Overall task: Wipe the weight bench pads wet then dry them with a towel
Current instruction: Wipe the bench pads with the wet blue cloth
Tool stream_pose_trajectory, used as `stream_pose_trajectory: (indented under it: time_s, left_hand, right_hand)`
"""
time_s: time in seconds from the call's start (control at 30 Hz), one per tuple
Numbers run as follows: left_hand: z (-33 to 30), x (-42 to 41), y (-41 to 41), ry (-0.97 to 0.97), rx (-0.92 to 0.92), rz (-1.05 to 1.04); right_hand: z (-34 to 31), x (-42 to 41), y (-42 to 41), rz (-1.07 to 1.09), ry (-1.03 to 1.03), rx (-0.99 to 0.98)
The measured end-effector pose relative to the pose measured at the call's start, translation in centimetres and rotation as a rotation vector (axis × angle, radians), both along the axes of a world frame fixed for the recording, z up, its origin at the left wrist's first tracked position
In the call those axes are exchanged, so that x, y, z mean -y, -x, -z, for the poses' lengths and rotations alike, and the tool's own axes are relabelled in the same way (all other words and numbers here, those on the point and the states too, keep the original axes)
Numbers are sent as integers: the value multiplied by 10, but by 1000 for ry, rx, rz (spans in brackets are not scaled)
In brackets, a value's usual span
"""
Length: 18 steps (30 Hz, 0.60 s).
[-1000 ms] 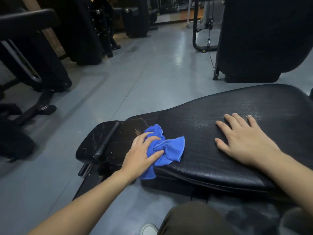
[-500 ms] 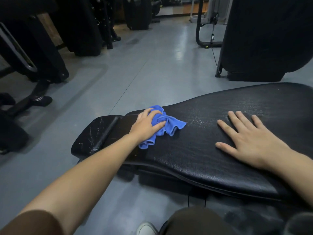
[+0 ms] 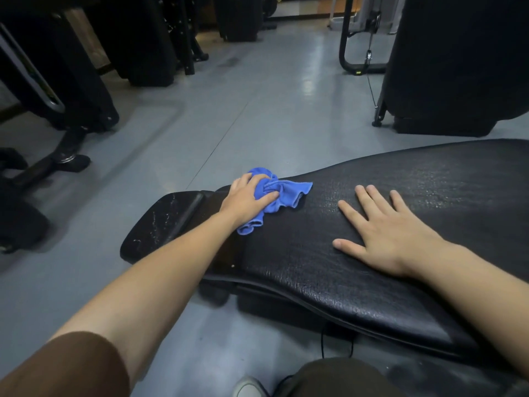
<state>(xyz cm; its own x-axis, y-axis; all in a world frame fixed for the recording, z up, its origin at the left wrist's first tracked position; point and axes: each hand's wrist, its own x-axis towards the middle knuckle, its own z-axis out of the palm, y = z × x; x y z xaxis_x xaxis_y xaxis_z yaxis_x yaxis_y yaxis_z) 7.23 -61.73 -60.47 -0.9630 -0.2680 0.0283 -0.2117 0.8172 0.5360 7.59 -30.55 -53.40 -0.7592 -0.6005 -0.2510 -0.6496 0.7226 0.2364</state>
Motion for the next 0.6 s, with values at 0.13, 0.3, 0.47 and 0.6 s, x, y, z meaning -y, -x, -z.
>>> stream_pose_trajectory:
  time_s: [0.13, 0.3, 0.47, 0.6]
  left_hand:
    - [2, 3, -34, -15, -10, 27]
    - [10, 6, -98, -36, -58, 62]
    - [18, 3, -135, -20, -87, 34]
    - [13, 7, -125, -62, -71, 38]
  right_hand:
    - [-1, -1, -1, -6, -7, 1]
    - [0, 1, -1, -37, -10, 3]
    - [-1, 6, -1, -77, -24, 11]
    - [4, 17, -1, -107, -10, 28]
